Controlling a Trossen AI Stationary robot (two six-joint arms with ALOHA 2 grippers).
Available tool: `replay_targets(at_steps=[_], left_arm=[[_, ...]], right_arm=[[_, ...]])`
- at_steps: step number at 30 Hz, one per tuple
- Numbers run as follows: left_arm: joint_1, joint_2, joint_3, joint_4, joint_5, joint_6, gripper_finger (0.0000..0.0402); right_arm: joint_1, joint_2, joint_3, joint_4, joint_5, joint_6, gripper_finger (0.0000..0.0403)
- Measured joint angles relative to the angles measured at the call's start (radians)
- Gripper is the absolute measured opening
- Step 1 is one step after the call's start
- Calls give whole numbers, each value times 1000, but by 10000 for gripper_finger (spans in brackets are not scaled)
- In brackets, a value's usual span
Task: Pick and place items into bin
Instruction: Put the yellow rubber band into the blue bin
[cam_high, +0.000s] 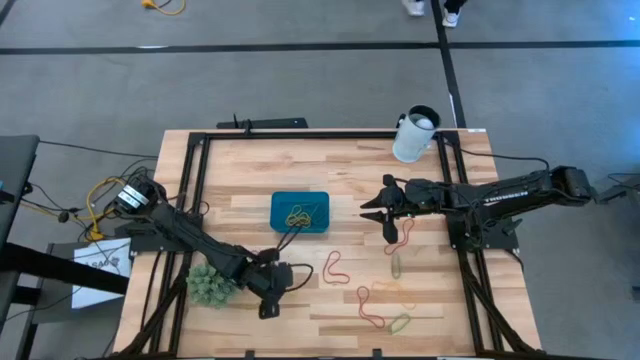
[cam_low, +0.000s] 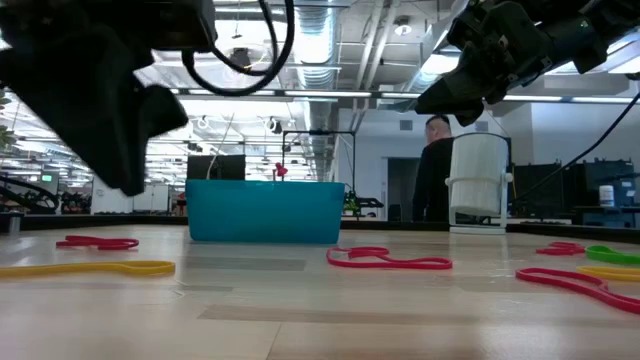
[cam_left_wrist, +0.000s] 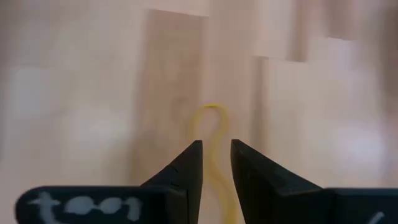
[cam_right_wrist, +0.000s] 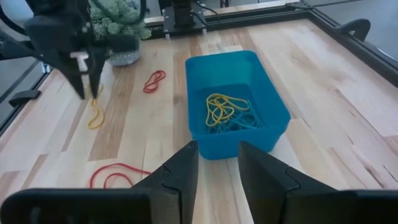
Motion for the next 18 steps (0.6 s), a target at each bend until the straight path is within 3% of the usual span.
replay_targets(at_steps=[6, 18], left_arm=[[21, 0, -73, 103, 38, -7, 70], [37, 0, -97, 106, 41, -100, 70]], right_arm=[[0, 0, 0, 0, 0, 0, 107], [15, 0, 0, -18, 1, 45, 107]])
